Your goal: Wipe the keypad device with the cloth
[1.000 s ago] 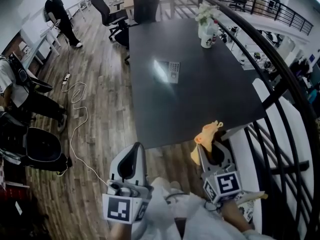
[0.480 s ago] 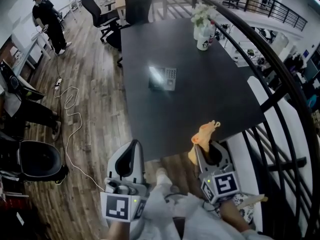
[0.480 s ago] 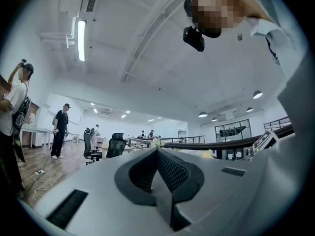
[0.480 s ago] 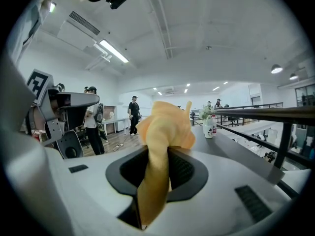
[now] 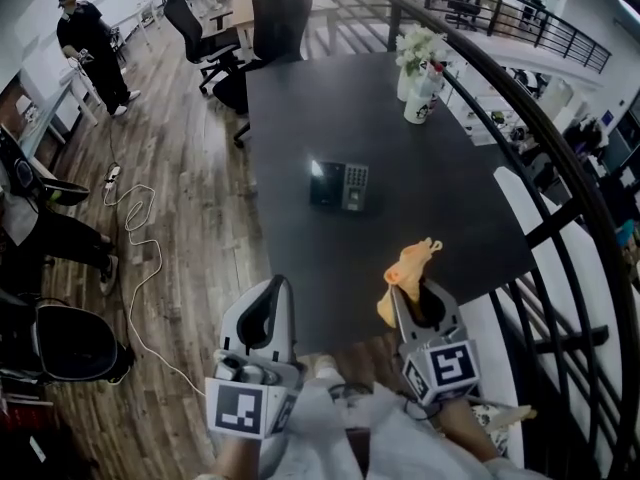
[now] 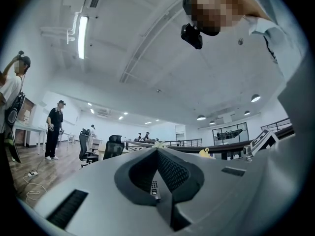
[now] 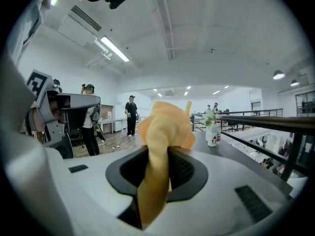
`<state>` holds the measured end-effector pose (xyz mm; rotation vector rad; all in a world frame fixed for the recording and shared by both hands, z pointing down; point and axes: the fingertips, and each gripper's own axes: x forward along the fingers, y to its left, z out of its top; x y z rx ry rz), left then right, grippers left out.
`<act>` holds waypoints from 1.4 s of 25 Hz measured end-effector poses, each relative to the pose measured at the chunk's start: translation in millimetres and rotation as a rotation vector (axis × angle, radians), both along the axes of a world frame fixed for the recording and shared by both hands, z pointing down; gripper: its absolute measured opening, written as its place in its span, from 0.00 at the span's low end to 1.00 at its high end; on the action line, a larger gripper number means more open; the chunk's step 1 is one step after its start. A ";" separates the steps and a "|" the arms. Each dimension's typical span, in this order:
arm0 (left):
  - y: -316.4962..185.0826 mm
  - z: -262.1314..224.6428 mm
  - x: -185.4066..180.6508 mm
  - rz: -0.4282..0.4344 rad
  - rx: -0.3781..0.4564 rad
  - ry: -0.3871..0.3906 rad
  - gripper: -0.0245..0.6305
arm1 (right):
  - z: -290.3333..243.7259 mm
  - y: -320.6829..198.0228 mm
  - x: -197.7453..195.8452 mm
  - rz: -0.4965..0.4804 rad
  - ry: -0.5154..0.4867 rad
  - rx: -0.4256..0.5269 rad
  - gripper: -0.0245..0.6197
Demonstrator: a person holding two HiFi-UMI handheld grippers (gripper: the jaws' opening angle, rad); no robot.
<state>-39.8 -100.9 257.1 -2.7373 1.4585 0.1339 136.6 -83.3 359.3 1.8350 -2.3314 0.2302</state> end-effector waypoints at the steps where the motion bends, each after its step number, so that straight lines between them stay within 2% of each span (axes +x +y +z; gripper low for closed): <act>1: -5.8 -0.3 -0.8 0.002 0.001 0.007 0.06 | -0.3 -5.5 -1.2 0.004 0.002 0.001 0.19; 6: -28.5 3.7 -4.5 0.025 0.007 0.012 0.06 | 4.6 -26.2 -3.8 0.033 0.016 -0.005 0.19; 10: -41.3 15.4 -4.9 0.049 -0.022 0.001 0.06 | 11.6 -42.2 -2.3 0.055 0.028 -0.011 0.19; 18: -60.0 23.2 -15.4 0.053 -0.034 -0.001 0.06 | 29.8 -74.2 -5.0 0.075 0.044 -0.050 0.19; 24: -76.0 17.2 -23.0 0.031 0.030 0.031 0.06 | 31.7 -101.9 -3.1 0.082 0.035 -0.071 0.19; 29: -88.5 35.3 -21.5 0.023 -0.055 -0.006 0.06 | 40.1 -126.2 4.7 0.083 0.054 -0.088 0.19; 35: -105.8 33.2 -22.1 -0.004 -0.046 -0.023 0.06 | 55.5 -159.9 4.4 0.066 0.034 -0.136 0.19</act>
